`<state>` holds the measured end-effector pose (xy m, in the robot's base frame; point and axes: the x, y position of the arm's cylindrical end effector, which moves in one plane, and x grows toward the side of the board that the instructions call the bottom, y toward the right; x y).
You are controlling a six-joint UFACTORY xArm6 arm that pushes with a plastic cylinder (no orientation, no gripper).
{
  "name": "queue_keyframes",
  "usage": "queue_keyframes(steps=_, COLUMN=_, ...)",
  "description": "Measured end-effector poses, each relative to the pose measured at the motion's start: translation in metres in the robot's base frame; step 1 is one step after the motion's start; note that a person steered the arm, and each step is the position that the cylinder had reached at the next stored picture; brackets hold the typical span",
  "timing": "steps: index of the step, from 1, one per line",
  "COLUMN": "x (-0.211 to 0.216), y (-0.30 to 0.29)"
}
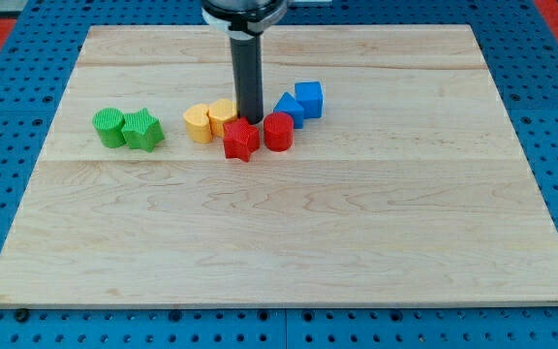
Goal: Separate the yellow hexagon and the yellow heart
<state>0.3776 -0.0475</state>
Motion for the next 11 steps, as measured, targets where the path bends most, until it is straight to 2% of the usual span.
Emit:
queue_keyframes(steps=3, x=-0.011, y=-0.010)
queue_keyframes(steps=4, x=-0.041, y=-0.011)
queue_keyframes(steps=5, x=-0.042, y=-0.015)
queue_keyframes(steps=9, x=-0.025, y=-0.072)
queue_keyframes(steps=11, x=0.005, y=-0.076)
